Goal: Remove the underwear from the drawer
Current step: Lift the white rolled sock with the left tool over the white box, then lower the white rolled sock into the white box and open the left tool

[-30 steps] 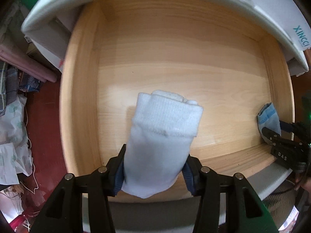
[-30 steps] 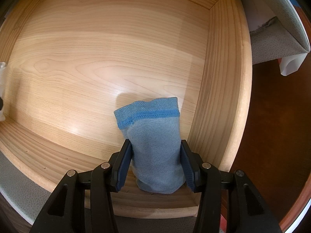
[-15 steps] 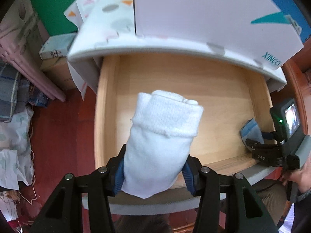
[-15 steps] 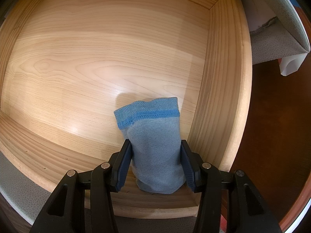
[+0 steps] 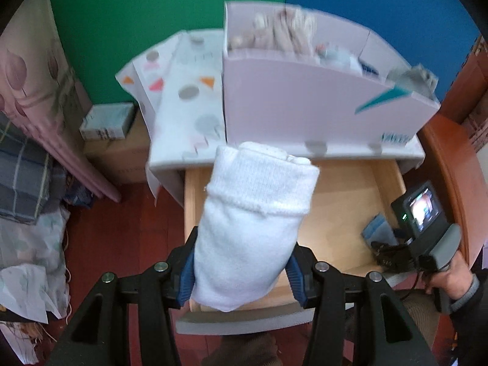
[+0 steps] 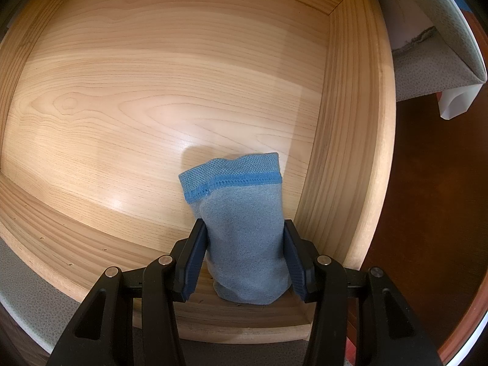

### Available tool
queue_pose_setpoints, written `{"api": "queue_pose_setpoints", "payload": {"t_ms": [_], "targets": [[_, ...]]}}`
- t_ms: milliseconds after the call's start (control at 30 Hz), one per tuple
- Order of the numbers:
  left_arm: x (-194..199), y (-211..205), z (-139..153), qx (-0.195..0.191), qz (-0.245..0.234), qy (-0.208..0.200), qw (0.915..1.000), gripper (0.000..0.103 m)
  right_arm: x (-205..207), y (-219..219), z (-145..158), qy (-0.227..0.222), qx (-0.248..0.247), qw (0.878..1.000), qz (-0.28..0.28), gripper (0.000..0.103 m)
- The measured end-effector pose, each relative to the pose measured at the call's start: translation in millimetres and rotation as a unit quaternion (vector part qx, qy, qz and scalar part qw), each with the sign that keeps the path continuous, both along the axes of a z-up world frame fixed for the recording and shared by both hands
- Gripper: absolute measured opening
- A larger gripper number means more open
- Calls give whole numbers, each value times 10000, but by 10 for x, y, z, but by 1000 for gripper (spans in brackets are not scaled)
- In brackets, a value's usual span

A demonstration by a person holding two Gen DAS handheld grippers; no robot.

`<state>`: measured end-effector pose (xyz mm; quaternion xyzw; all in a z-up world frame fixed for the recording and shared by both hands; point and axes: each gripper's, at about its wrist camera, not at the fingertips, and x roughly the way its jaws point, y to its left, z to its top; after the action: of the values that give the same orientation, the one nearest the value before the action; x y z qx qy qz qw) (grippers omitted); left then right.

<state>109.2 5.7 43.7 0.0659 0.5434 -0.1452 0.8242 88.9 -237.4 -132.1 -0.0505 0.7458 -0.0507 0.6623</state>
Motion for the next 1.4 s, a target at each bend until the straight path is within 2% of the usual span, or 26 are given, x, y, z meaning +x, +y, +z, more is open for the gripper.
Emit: {"api": "queue_pose_setpoints", "payload": {"t_ms": [333,533,700,1067,1400], "targets": [[259,-27,648,-142,66,-645,9978,51,-3,-7,5,1,-2,10000,0,46],[428,-198,848,-261,-37,-743,9969,51,-5,-11,8,0,-3,10000,1,46],[633,-350,888,-424,-36,-641,9970,51,-7,-15,11,2,-5,10000,2,46],[1155,-648,747,-340,90,-494,9982,51,-8,-20,15,0,-6,10000,0,46],[1588,-824,713,-337,295,-531,9976,51,-9,-24,19,-2,-7,10000,-1,46]]}}
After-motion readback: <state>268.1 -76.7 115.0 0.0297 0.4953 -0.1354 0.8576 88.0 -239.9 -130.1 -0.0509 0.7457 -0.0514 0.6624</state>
